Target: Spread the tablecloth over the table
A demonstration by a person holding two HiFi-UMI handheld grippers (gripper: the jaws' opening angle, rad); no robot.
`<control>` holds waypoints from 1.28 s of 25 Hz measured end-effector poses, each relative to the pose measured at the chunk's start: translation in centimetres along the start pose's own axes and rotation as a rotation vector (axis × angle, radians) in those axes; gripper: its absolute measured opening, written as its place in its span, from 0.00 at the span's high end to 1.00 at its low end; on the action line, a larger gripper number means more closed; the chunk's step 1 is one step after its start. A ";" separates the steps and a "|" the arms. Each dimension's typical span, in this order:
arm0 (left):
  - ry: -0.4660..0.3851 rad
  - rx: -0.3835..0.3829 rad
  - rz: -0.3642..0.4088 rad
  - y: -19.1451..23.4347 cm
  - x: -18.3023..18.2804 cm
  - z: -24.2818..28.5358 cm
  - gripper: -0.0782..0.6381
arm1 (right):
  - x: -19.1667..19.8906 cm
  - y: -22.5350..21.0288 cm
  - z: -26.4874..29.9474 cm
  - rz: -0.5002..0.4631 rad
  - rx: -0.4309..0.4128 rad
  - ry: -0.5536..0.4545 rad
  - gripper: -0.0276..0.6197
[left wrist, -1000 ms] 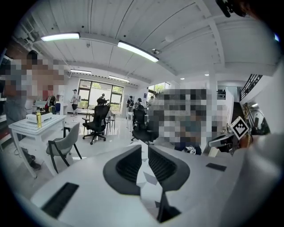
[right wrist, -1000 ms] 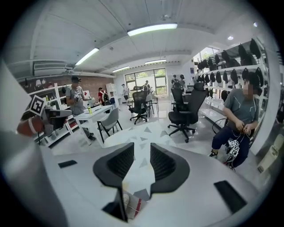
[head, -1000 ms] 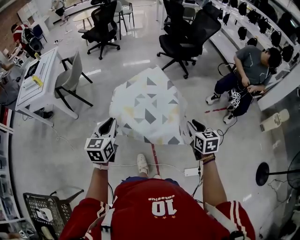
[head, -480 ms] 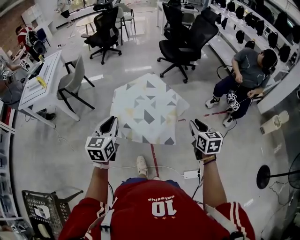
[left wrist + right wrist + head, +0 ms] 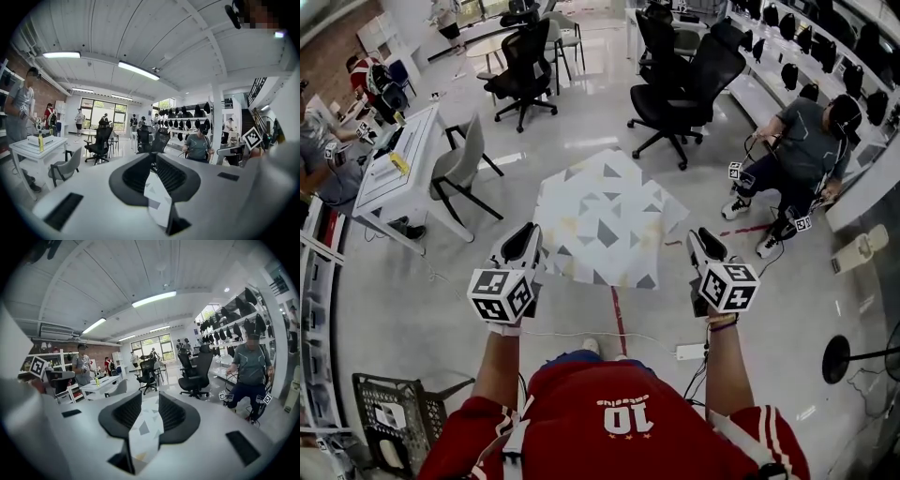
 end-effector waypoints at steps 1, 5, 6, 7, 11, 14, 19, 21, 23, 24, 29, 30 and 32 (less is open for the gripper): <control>-0.006 0.006 -0.001 -0.1 -0.4 0.1 0.82 | -0.5 0.3 0.1 -0.006 0.000 -0.015 0.80; -0.030 0.035 -0.011 -0.7 -1.8 0.9 0.82 | -2.4 2.1 0.4 -0.037 0.001 -0.082 0.80; -0.038 0.043 -0.010 -0.9 -2.2 1.0 0.82 | -2.9 2.6 0.5 -0.046 0.002 -0.098 0.80; -0.045 0.051 -0.008 -1.0 -2.5 1.2 0.82 | -3.4 3.1 0.6 -0.055 0.000 -0.115 0.80; -0.058 0.090 -0.005 -1.7 -3.2 1.8 0.82 | -5.3 5.4 0.7 -0.080 -0.039 -0.176 0.80; -0.070 0.106 0.009 -2.1 -3.6 1.7 0.82 | -5.9 7.0 0.3 -0.109 -0.055 -0.204 0.81; -0.106 0.138 0.013 -2.3 -4.9 1.5 0.82 | -7.2 7.7 0.0 -0.146 -0.019 -0.240 0.89; -0.118 0.154 0.012 -2.6 -5.1 1.2 0.82 | -7.1 7.8 -0.2 -0.151 -0.006 -0.234 0.91; -0.124 0.165 0.015 -2.7 -5.4 0.9 0.83 | -7.2 7.8 -0.5 -0.144 0.010 -0.241 0.92; -0.124 0.173 0.014 -2.8 -5.5 0.7 0.83 | -7.4 7.9 -0.7 -0.140 0.019 -0.256 0.92; -0.132 0.209 0.018 -3.2 -5.8 0.0 0.83 | -8.9 8.9 -1.4 -0.163 0.032 -0.311 0.93; -0.136 0.206 0.022 -3.1 -5.9 0.0 0.84 | -9.0 9.1 -1.4 -0.168 0.032 -0.309 0.93; -0.142 0.200 0.011 -2.8 -6.1 -0.1 0.84 | -9.1 9.6 -1.4 -0.177 0.030 -0.312 0.94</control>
Point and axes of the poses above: the fingertips, and each gripper's own axes: z forward along the fingers, y to its left, x out of its underside, the point moved 1 cm from there along -z, backward along the fingers, and after that the axes turned 9 degrees about -x, right-handed, at the moved point
